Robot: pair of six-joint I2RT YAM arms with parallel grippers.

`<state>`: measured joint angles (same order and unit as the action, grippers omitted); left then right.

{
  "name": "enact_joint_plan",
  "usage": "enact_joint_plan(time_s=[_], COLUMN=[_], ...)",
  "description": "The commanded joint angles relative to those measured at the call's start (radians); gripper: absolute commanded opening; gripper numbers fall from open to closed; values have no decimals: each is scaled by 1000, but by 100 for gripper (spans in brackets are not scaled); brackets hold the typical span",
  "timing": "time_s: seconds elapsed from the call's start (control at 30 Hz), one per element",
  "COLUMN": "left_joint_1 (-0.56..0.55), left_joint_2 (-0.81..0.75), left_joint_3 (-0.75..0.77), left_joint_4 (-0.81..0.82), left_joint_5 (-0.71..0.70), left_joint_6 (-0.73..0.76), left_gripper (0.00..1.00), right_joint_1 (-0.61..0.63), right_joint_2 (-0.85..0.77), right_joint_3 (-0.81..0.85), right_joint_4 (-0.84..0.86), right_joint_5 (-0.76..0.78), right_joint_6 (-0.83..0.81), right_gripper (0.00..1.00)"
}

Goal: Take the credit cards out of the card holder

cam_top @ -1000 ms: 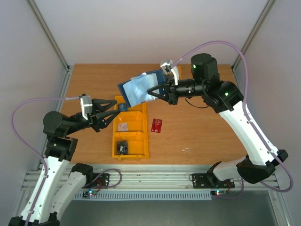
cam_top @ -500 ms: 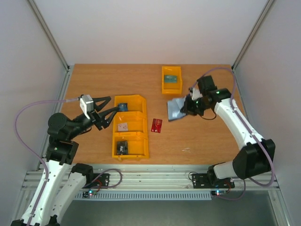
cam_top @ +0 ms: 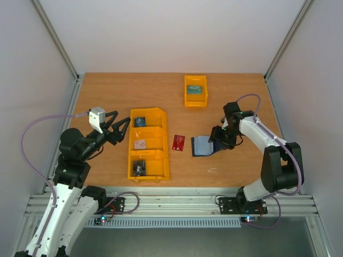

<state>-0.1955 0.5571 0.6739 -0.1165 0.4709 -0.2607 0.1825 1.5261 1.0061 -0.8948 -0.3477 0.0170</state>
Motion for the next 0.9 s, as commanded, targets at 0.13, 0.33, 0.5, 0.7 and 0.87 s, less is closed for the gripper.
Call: enact_joint_plan(time_s=[0.13,0.33,0.5,0.7,0.87], left_joint_1=[24,55,89,113,121], left_joint_2=[-8,-3,-9,27,71], left_joint_3=[-34,-79,-149,-279,-389], left_joint_4=[-2,-10,9,165,343], left_joint_5=[-105,-307,-559,-697,-759], left_joint_6=[-1,-26,-33,60,143], left_gripper=[74,93,99,99,99], right_joint_1=[-163,-204,-204,-204,-204], right_joint_2=[-214,-509,-753,-931,-917], right_joint_3=[110,69,-123,-486,-690], right_joint_4=[-129,87,376,786,1092], right_joint_5=[323,421,496,562,522], right_joint_6=[-132,-298,-399,-416,-415], right_gripper=[97,99,98,99,99])
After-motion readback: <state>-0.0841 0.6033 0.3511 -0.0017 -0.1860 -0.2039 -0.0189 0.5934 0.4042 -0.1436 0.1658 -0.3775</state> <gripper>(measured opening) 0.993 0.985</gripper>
